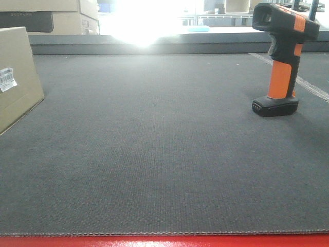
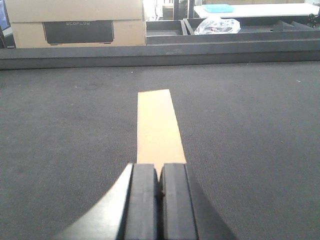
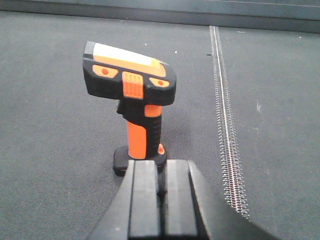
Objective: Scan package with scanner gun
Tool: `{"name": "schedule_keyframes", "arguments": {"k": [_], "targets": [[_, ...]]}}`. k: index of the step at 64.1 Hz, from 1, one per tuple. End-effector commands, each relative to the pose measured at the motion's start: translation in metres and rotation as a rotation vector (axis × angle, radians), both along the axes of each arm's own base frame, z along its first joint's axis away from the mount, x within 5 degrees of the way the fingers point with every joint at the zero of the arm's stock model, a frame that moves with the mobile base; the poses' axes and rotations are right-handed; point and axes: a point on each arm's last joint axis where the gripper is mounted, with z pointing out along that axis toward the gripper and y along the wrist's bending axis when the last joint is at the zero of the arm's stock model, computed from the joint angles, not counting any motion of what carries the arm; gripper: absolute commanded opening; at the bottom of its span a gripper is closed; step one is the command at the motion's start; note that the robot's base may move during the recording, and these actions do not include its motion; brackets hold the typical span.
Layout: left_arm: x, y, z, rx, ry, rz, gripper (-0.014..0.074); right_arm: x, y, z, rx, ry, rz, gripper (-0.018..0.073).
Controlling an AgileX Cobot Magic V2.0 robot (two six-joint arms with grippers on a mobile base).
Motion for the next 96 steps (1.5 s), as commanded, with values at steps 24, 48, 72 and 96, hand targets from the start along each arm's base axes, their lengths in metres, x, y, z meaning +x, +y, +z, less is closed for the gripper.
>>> {"name": "schedule_keyframes", "arguments": {"k": [24,48,72,96], "targets": [[-0.001,0.000,0.003,-0.006,-0.030,0.001,-0.0111,-0.001,-0.001,0.003,-0.007,-0.030,-0.007,-0.0165],[-0.029,0.000,-0.031,-0.006,-0.058,0.002,-0.0111,-0.001,-0.001,0.003,-0.007,-0.030,-0.007,-0.0165],[-0.059,0.000,-0.114,-0.004,-0.184,0.005,-0.0111,-0.001,-0.001,0.003,-0.007,-0.035,-0.008,-0.0165],[-0.060,-0.001,-0.111,-0.007,-0.216,0.004,-0.0111,0.000,-0.001,0.004,-0.007,-0.040,-0.009,-0.0165]]}}
